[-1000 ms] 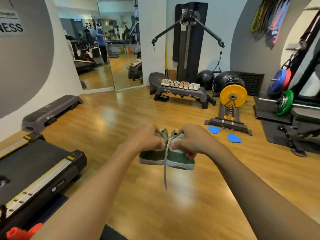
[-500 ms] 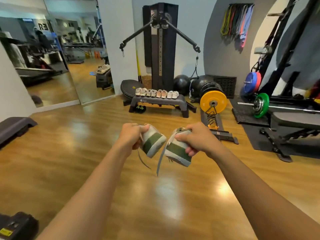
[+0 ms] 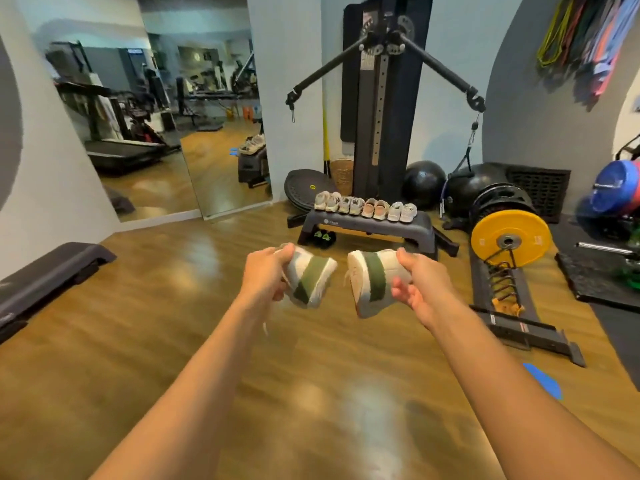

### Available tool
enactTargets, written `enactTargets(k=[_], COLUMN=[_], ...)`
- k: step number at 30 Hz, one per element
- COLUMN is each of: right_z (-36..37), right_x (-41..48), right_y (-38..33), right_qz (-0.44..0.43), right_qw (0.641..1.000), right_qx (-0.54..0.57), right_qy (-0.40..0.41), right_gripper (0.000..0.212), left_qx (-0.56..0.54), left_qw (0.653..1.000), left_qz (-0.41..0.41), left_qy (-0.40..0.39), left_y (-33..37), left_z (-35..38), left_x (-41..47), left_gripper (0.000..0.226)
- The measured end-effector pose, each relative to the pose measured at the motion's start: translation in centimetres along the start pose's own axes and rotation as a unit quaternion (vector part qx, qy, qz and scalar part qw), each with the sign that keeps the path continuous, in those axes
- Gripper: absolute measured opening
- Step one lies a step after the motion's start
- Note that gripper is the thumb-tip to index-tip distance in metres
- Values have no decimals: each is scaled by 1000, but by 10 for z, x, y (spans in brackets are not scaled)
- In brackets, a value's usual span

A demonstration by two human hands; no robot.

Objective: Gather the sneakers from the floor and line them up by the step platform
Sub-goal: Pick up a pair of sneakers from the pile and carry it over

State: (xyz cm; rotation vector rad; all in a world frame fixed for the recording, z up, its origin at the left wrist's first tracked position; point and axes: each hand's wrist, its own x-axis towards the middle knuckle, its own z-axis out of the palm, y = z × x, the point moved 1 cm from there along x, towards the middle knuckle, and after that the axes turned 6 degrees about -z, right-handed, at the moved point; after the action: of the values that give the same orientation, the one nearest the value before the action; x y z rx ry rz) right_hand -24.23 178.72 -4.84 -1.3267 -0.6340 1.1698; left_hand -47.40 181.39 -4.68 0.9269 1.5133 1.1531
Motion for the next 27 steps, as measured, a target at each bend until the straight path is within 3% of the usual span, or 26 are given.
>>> enactTargets(k=[2, 6, 8, 11, 13, 15, 17, 18, 20, 27], right_z=[29, 62, 80, 109, 127, 145, 165, 174, 190, 242], right_x=[44, 135, 182, 249, 295, 341, 389, 413, 467, 634], right_y=[1, -5, -14, -29, -35, -38, -39, -40, -43, -50], right_qz=[-26, -41, -63, -117, -151, -195, -256, -276, -287, -235], right_qw=[999, 998, 995, 968, 923, 856, 759, 720, 692, 721], right_qx=[-22, -20, -68, -214, -340, -458, -573, -611, -633, -610], right_qy=[-22, -36, -36, -58, -99, -143, -173, -181, -194, -230], right_gripper=[10, 16, 18, 18, 14, 7, 10, 14, 15, 17], left_qx=[94, 142, 264, 502, 590, 640, 669, 679, 693, 658], left_qw=[993, 983, 948, 804, 710, 635, 590, 580, 580, 689], left_qz=[67, 102, 168, 310, 372, 415, 431, 426, 400, 268], left_qy=[-18, -56, -57, -78, -100, -120, -135, -144, -155, -143], left_y=[14, 43, 58, 72, 75, 75, 76, 77, 81, 106], left_z=[17, 35, 54, 100, 126, 151, 174, 185, 204, 230], left_x=[52, 158, 204, 264, 305, 350, 394, 417, 464, 641], left_gripper=[37, 38, 29, 22, 22, 22, 17, 16, 16, 26])
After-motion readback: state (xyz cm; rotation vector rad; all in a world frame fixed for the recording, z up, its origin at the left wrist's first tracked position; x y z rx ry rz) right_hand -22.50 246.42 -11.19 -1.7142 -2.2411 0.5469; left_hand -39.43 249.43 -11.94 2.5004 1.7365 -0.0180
